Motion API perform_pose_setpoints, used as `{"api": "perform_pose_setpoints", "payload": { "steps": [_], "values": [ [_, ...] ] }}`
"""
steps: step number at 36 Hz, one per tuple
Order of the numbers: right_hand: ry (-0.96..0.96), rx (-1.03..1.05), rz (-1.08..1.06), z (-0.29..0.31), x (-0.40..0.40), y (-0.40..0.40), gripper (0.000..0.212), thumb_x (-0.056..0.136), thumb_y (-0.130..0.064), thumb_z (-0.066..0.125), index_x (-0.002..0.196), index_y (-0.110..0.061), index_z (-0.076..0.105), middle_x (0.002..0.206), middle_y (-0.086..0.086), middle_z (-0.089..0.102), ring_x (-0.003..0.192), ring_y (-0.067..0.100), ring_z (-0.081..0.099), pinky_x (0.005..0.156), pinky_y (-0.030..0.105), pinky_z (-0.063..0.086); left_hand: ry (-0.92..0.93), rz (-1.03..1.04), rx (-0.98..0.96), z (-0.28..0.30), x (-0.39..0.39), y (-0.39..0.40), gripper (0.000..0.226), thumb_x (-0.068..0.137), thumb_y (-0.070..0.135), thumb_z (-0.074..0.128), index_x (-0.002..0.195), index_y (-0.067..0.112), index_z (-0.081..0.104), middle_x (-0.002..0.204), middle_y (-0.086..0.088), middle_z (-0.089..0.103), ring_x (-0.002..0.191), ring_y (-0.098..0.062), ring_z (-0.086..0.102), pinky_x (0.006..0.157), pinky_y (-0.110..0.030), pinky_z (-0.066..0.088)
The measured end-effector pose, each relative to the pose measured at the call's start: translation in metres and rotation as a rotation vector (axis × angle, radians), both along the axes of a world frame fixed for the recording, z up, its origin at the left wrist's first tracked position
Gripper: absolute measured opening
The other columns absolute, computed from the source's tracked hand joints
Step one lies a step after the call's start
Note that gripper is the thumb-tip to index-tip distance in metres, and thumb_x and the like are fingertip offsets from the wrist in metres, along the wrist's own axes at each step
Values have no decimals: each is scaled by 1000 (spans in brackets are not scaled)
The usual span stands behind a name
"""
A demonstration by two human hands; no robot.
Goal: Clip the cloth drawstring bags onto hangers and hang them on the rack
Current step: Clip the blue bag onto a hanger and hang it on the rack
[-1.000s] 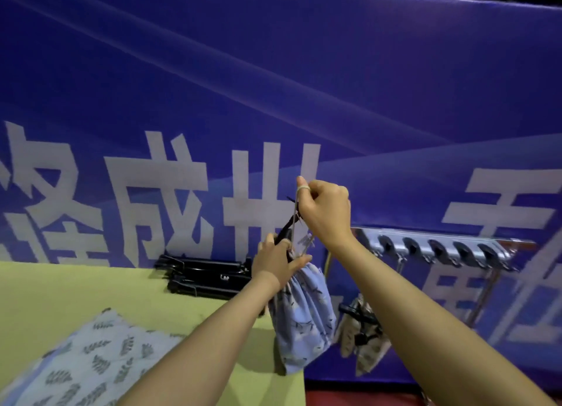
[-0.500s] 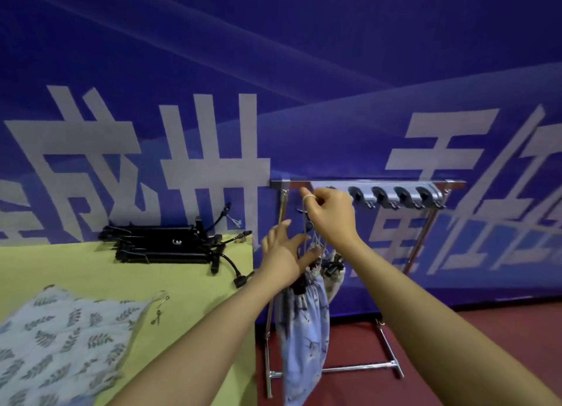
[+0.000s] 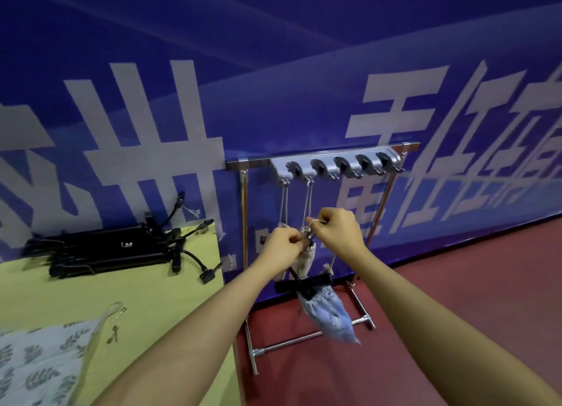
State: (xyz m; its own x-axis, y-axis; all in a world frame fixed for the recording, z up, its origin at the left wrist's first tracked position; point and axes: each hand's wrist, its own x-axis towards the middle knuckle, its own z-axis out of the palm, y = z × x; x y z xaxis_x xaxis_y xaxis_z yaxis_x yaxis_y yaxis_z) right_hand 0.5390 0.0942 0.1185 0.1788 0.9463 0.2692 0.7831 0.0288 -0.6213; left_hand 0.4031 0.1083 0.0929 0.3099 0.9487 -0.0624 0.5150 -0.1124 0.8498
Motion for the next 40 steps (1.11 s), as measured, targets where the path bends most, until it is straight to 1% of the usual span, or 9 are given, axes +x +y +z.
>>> {"api": "perform_pose_setpoints", "payload": {
  "steps": [6, 11, 15, 21, 24, 28, 30, 34, 40],
  "values": [
    [-17, -53, 29, -21, 39, 21, 25, 81, -10, 58, 62, -8, 42, 60, 0, 38, 59, 23, 35, 56, 35, 27, -7, -54, -16, -9, 28, 21, 18, 88, 9, 61, 71, 10, 59, 58, 4, 49, 55, -4, 43, 53, -18, 33],
    [82, -100, 97, -24, 74, 50, 31, 84, -12, 57, 61, -21, 38, 63, -4, 37, 58, 15, 33, 58, 34, 29, 7, -27, -53, -20, 62, 51, 27, 88, 14, 62, 62, 18, 58, 57, 4, 54, 57, -13, 49, 61, -25, 38],
    [243, -157, 138, -28, 109, 80, 21, 86, -8, 53, 69, -7, 42, 59, 1, 34, 55, 16, 29, 55, 30, 26, -6, 25, -59, -22, 99, 80, 20, 89, 18, 62, 69, 18, 61, 67, -1, 62, 70, -20, 59, 68, -30, 45],
    [354, -180, 201, -40, 145, 122, 19, 91, -8, 50, 73, -7, 43, 64, 4, 36, 58, 17, 30, 56, 29, 27, -75, 176, -67, -31, 141, 113, 29, 90, 11, 56, 64, 23, 59, 69, -7, 66, 69, -25, 62, 76, -41, 53],
    [368, -171, 239, -45, 158, 145, 17, 95, -12, 49, 79, -6, 48, 63, 0, 38, 57, 14, 33, 54, 25, 30, -122, 287, -50, -32, 159, 131, 23, 91, 10, 55, 70, 18, 61, 68, -2, 64, 64, -18, 63, 68, -30, 51],
    [340, -95, 253, -45, 168, 175, 14, 96, -16, 52, 87, -7, 57, 67, -2, 48, 59, 10, 43, 53, 18, 35, -283, 443, -105, -34, 181, 155, 17, 91, 10, 55, 76, 13, 61, 69, 0, 64, 46, 0, 57, 47, -15, 43],
    [324, -56, 229, -48, 171, 190, 13, 95, -16, 53, 88, -8, 60, 70, -1, 54, 63, 11, 48, 58, 24, 39, -345, 511, -122, -35, 192, 166, 15, 91, 9, 55, 79, 11, 63, 69, -2, 65, 49, -8, 59, 45, -15, 40],
    [345, -45, 199, -54, 170, 208, 13, 96, -18, 51, 91, -10, 60, 76, -1, 58, 71, 20, 56, 66, 41, 47, -444, 625, -126, -37, 203, 183, 19, 92, 8, 55, 75, 12, 63, 73, -7, 68, 54, -18, 59, 56, -26, 47],
    [275, -102, 163, -64, 168, 227, 14, 97, -21, 49, 91, -13, 59, 76, -2, 58, 69, 20, 55, 59, 39, 44, -425, 749, -133, -44, 206, 203, 17, 91, 10, 55, 77, 14, 65, 68, -2, 65, 36, 0, 53, 37, -13, 37]
  ]
}}
